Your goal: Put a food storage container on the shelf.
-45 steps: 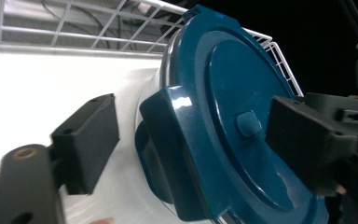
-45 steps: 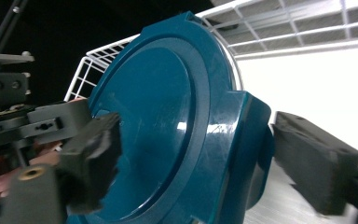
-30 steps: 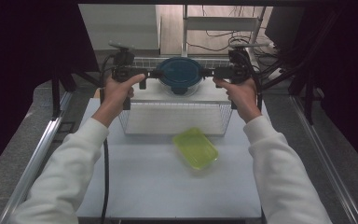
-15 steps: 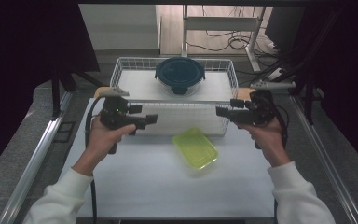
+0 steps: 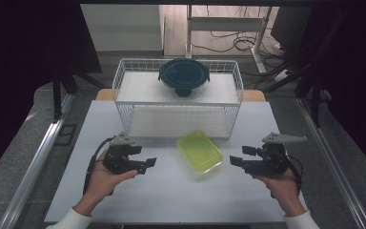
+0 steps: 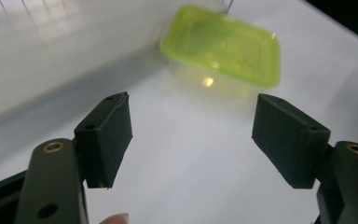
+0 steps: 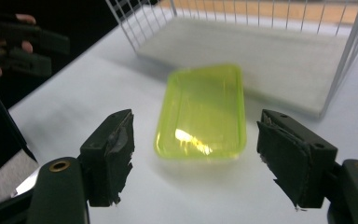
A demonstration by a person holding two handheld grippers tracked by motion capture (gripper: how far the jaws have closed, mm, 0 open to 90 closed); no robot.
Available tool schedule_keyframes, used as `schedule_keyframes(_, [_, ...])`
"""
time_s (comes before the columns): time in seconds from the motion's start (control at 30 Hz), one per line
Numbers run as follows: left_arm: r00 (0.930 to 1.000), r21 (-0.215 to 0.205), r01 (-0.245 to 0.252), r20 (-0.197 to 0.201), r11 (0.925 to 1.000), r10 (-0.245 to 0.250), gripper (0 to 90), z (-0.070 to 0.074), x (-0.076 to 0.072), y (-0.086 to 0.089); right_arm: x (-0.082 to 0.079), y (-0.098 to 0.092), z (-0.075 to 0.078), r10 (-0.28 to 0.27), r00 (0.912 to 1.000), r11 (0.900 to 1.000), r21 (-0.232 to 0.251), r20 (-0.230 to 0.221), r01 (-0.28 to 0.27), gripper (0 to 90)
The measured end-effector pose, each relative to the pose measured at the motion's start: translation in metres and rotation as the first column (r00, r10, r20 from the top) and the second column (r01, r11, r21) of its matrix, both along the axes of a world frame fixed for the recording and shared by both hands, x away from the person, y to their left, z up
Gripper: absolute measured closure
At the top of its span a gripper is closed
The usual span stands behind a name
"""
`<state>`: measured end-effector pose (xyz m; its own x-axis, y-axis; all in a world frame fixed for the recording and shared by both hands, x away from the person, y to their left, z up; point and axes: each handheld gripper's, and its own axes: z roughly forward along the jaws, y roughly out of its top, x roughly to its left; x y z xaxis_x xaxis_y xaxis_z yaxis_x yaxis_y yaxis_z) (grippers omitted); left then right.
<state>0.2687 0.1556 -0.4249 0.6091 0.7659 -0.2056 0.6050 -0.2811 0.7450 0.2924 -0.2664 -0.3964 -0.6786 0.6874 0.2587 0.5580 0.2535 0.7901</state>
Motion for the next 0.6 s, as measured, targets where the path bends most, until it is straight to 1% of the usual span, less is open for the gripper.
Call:
schedule_keyframes(0.03, [1.0, 0.003, 0.002, -0.007, 1.0, -0.002, 28.0, -0.003, -0.001, 0.0, 0.0, 0.0, 0.0, 0.0, 1.0, 1.0, 0.0, 0.0, 0.0, 27.4])
schedule_keyframes(0.07, [0.9999, 0.001, -0.001, -0.014, 1.0, 0.001, 28.0, -0.008, -0.003, -0.001, -0.005, -0.001, -0.008, 0.0, 1.0, 1.0, -0.017, -0.006, 0.0, 27.4])
schedule_keyframes(0.1, [0.9998, 0.001, -0.003, -0.019, 1.0, 0.003, 28.0, -0.011, -0.005, -0.001, -0.005, -0.001, -0.008, 0.0, 1.0, 1.0, -0.017, -0.006, 0.0, 27.4])
schedule_keyframes(0.13, [0.9995, 0.008, 0.001, -0.031, 1.0, 0.0, 28.1, -0.016, -0.006, -0.001, -0.011, -0.001, -0.015, -0.001, 1.0, 1.0, -0.029, -0.006, 0.001, 27.8])
schedule_keyframes(0.2, [0.9991, 0.021, 0.002, -0.043, 0.9998, -0.001, 28.1, -0.022, -0.01, -0.002, -0.013, -0.002, -0.017, 0.001, 1.0, 1.0, -0.032, -0.009, -0.002, 27.8])
schedule_keyframes(0.23, [0.9989, 0.024, 0.002, -0.048, 0.9997, -0.001, 28.2, -0.025, -0.011, -0.001, -0.015, -0.002, -0.022, 0.007, 0.9998, 1.0, -0.029, -0.02, -0.007, 27.8])
schedule_keyframes(0.27, [0.9985, 0.029, 0.0, -0.055, 0.9996, 0.001, 28.1, -0.027, -0.012, -0.001, -0.019, -0.003, -0.03, 0.019, 0.9994, 0.999, -0.034, -0.03, -0.02, 27.9])
schedule_keyframes(0.3, [0.9983, 0.033, -0.001, -0.058, 0.9994, 0.003, 28.1, -0.029, -0.013, -0.001, -0.019, -0.003, -0.03, 0.019, 0.9994, 0.999, -0.034, -0.03, -0.02, 27.9])
schedule_keyframes(0.37, [0.9976, 0.043, -0.002, -0.07, 0.9991, 0.005, 27.9, -0.034, -0.012, 0.0, -0.021, -0.003, -0.038, 0.022, 0.9987, 0.998, -0.049, -0.047, -0.024, 28.3])
schedule_keyframes(0.4, [0.9973, 0.044, -0.003, -0.073, 0.999, 0.007, 27.8, -0.036, -0.011, 0.0, -0.021, -0.003, -0.04, 0.022, 0.9984, 0.998, -0.058, -0.052, -0.025, 28.4])
schedule_keyframes(0.47, [0.9972, 0.049, -0.005, -0.075, 0.9988, 0.009, 27.6, -0.037, -0.01, 0.0, -0.021, -0.002, -0.041, 0.024, 0.9982, 0.998, -0.059, -0.054, -0.027, 28.5])
schedule_keyframes(0.6, [0.9968, 0.044, -0.006, -0.079, 0.999, 0.009, 27.4, -0.038, -0.008, 0.001, -0.021, -0.002, -0.042, 0.026, 0.9986, 0.997, -0.072, -0.046, -0.03, 28.5])
